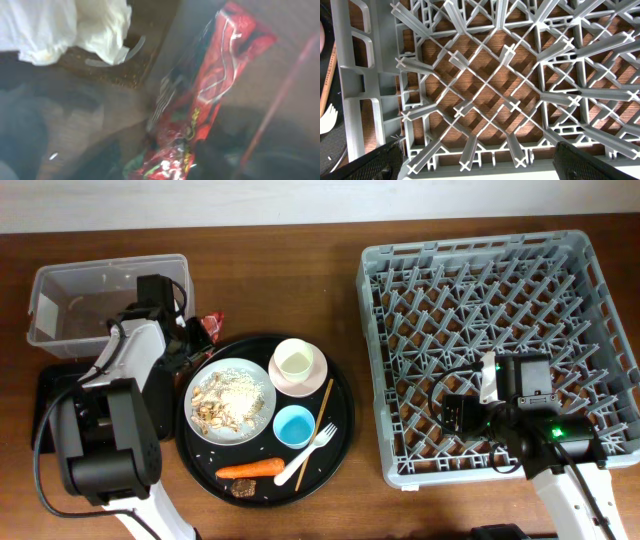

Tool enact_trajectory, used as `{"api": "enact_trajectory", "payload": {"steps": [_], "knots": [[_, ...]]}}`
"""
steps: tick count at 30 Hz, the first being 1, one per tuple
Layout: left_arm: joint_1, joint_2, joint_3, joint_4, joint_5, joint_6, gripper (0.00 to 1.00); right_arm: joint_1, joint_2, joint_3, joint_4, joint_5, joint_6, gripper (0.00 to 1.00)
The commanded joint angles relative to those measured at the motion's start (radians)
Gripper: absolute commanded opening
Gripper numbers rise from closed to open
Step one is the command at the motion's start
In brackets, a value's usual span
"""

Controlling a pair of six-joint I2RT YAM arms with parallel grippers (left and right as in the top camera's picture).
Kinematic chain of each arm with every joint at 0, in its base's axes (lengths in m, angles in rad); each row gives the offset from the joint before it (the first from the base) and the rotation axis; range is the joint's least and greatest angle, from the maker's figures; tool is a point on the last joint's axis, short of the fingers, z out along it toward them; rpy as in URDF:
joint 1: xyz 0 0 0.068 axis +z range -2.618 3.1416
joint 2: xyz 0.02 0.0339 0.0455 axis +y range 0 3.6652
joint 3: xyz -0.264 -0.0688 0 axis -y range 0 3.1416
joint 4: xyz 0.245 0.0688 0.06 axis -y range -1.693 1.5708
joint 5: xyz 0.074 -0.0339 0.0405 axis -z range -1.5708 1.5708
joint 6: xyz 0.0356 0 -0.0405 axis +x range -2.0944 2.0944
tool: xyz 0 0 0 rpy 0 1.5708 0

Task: Sort waste into correct bins and load items into the dishwasher rack
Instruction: 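Carry the red wrapper to the clear bin and release it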

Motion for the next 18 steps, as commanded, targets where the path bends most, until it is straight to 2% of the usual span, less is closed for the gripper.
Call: {"api": "enact_trajectory", "payload": {"steps": [1, 4, 9, 14, 18], "knots": [[-0.003, 0.008, -0.005, 0.021, -0.007, -0.01, 0.24, -0.005, -0.001, 0.015, 0.0, 0.016, 0.005, 0.99], [-0.003, 0.008, -0.005, 0.038, -0.007, -0.01, 0.01, -0.005, -0.001, 0.015, 0.0, 0.016, 0.005, 0.99], [-0.004, -0.008, -0.004, 0.023, -0.002, -0.008, 0.0, -0.005, -0.001, 0.015, 0.001, 0.016, 0.005, 0.99], [-0.053, -0.208, -0.004, -0.009, 0.032, 0.135, 0.0, -0.005, -0.001, 0.015, 0.002, 0.016, 0.005, 0.99], [-0.015, -0.356, -0.003, 0.085, -0.136, 0.142, 0.0, -0.005, -0.001, 0.015, 0.002, 0.016, 0.005, 0.99]]}}
